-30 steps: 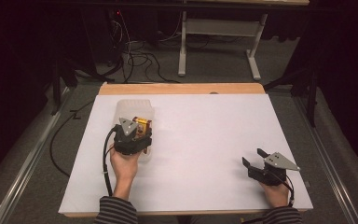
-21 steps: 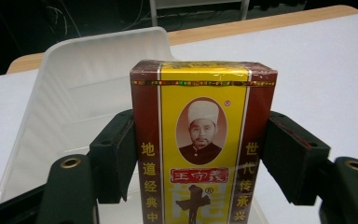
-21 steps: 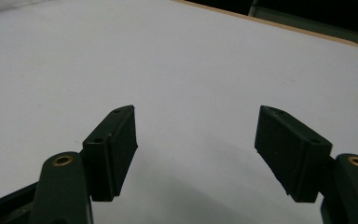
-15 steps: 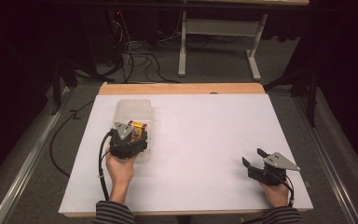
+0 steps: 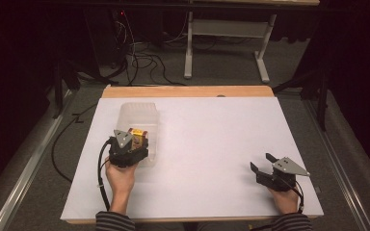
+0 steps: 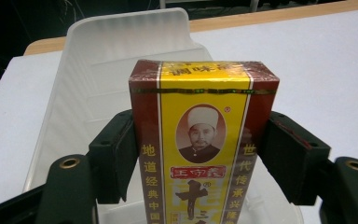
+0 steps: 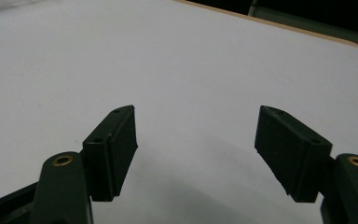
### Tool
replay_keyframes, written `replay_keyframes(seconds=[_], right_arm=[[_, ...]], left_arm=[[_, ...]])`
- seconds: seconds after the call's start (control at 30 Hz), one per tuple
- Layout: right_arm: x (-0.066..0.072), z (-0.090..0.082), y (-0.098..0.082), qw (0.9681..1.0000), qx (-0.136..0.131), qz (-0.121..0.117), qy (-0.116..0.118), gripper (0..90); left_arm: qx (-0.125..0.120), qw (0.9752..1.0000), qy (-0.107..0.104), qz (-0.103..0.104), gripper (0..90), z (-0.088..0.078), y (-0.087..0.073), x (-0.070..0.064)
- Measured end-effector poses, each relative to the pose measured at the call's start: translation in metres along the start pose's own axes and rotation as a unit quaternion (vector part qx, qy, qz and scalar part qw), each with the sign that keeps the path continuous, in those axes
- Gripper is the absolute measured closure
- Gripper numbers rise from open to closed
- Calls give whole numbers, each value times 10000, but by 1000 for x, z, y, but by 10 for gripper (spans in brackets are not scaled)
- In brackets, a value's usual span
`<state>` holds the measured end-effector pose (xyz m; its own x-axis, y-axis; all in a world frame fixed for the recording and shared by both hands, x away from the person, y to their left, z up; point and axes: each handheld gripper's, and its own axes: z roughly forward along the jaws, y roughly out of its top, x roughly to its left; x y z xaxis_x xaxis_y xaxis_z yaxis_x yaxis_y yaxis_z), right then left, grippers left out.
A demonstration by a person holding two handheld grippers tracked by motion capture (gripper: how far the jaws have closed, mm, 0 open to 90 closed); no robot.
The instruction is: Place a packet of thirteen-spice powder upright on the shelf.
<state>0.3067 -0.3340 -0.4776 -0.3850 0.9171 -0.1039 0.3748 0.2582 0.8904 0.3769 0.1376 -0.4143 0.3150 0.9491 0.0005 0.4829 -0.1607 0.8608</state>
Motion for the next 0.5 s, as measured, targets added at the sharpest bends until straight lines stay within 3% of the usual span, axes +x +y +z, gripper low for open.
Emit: replay_keyframes(seconds=[0.5], right_arm=[[0, 0, 0, 10000, 14, 23, -2, 302]], left_arm=[[-136, 9998, -63, -100, 285, -10, -3, 3]])
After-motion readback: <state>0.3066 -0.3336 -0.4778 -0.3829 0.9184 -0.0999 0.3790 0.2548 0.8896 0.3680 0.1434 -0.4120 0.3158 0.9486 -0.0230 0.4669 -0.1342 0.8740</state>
